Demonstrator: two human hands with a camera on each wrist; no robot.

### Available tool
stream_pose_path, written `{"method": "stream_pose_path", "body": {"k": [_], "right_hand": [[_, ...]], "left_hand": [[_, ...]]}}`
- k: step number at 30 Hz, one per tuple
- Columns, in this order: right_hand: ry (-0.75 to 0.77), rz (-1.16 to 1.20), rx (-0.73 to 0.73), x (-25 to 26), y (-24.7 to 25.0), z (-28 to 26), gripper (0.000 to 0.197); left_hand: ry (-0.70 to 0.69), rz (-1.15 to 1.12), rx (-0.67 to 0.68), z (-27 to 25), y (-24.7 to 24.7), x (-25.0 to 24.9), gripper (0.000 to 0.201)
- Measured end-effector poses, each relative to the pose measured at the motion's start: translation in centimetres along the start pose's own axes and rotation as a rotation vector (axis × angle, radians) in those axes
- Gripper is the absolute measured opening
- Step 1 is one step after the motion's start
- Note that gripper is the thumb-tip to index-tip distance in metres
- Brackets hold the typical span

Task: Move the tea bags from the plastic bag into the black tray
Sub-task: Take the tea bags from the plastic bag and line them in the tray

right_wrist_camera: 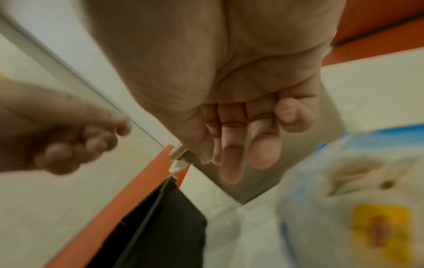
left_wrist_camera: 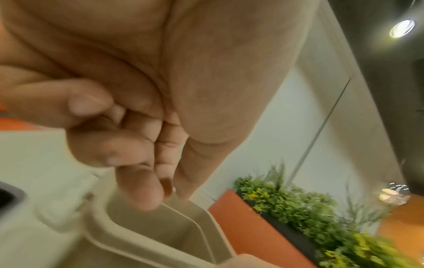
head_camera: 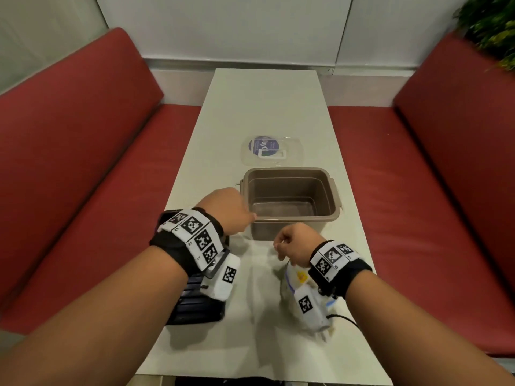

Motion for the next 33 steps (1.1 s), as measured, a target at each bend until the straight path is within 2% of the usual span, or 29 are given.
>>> {"method": "stream_pose_path", "body": {"k": [2, 3, 6, 8, 12, 15, 19, 24, 29, 33], "right_hand": [[-0.005, -0.199, -0.090, -1.8, 0.8, -0.3, 0.021], [-0.012, -0.305, -0.111, -2.8, 0.9, -0.3, 0.024], [-0.097, -0.500, -0.006, -6.1, -0.4, -0.1, 0.018], [-0.131, -0.554, 0.053, -7.9, -1.2, 0.2, 0.024], [-0.125, -0.526, 0.019, -9.9, -2.1, 0.5, 0.026], [-0.095, -0.528, 0.011, -10.7, -2.7, 0.5, 0.025], [-0.059, -0.503, 0.008, -11.0, -2.7, 0.5, 0.031], [-0.062, -0.399, -0.025, -11.5, -2.1, 0.5, 0.023], [-0.028, -0.315, -0.073, -10.8, -0.9, 0.1, 0.022], [-0.001, -0.178, -0.118, -9.9, 0.4, -0.4, 0.010]], "left_hand": [[-0.096, -0.047, 0.018, -0.4, -1.3, -4.0, 0.029], [-0.118, -0.046, 0.072, -0.3, -2.9, -5.5, 0.026], [-0.153, 0.072, 0.249, 0.4, -9.1, -7.9, 0.020], [-0.113, 0.151, 0.308, 1.0, -12.9, -8.0, 0.021], [-0.016, 0.299, 0.318, 0.9, -16.6, -7.2, 0.020], [0.029, 0.389, 0.273, 0.8, -16.8, -6.9, 0.021], [0.058, 0.416, 0.259, 0.8, -16.8, -7.2, 0.038], [0.116, 0.341, 0.199, 1.2, -16.4, -6.9, 0.018], [0.106, 0.241, 0.167, 1.6, -14.4, -6.6, 0.021], [0.092, 0.170, 0.099, 1.8, -11.7, -6.8, 0.018]]}}
Point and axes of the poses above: each hand's wrist, its own z-axis towards the middle knuckle, its own y-axis out of the back of the hand, x = y × z, the point moved 6 cm from there along z, towards the middle knuckle, and after that the axes turned 5 degrees about -y, right-handed, at the moved point
